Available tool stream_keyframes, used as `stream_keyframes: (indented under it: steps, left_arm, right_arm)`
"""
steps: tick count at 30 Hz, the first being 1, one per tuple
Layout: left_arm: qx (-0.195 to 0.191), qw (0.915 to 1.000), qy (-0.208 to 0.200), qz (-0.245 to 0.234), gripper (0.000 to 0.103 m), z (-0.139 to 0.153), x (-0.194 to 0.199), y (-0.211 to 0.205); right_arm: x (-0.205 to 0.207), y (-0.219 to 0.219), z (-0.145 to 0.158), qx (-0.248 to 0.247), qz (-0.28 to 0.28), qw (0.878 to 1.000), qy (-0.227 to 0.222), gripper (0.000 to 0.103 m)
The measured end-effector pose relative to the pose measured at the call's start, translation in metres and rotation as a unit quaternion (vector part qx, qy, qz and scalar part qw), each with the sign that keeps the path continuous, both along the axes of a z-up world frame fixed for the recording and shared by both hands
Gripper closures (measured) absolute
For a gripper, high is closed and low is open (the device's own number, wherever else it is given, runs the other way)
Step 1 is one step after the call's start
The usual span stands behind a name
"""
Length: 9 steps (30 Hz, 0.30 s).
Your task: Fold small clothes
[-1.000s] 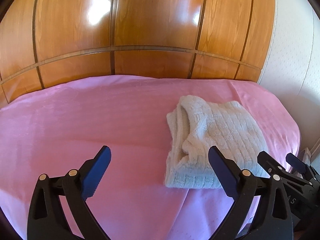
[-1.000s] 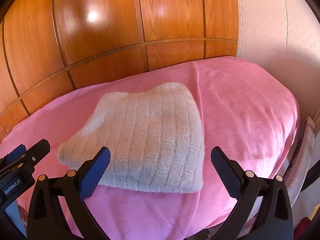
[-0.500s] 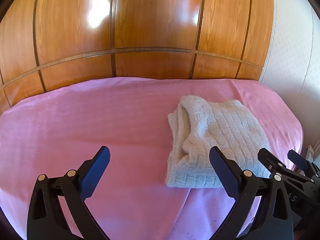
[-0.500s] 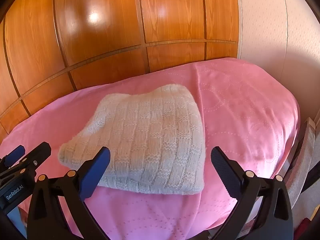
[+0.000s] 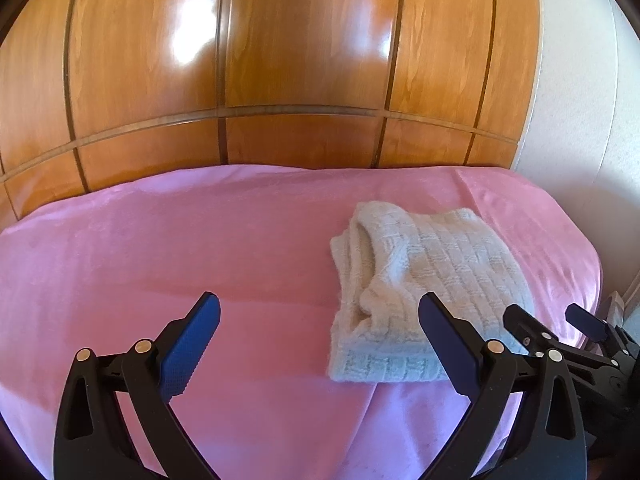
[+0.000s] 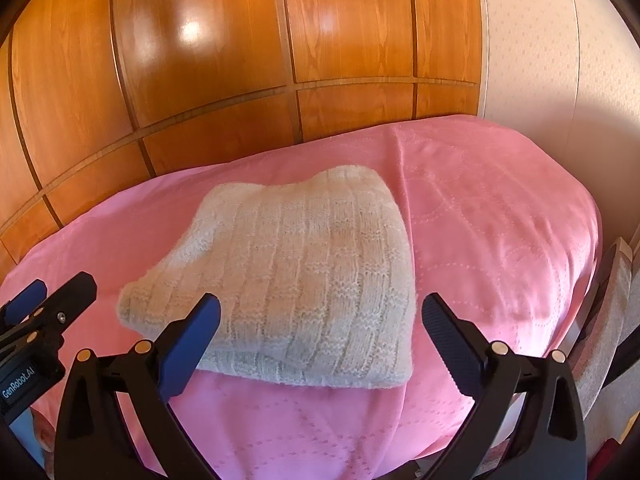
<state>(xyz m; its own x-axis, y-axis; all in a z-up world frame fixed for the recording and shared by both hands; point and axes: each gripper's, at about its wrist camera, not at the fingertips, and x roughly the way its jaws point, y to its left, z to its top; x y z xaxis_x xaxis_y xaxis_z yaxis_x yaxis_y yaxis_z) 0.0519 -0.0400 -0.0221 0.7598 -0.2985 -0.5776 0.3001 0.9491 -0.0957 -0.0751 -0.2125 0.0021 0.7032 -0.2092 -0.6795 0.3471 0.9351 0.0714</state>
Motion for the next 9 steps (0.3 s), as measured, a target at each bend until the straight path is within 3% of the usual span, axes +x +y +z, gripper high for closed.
stream_keyframes:
  steps: [3, 9]
  left_arm:
    - [0.000, 0.9998, 0.016, 0.007, 0.005, -0.0030, 0.0039, 0.0030]
    - [0.018, 0.9993, 0.009, 0.032, 0.005, -0.0068, 0.0020, 0.0069]
  right_arm:
    - [0.0002, 0.0000, 0.0030, -0.002, -0.002, 1.000, -0.005, 0.002]
    - [-0.0009, 0.0035, 0.0049, -0.011, 0.003, 1.000, -0.009, 0.002]
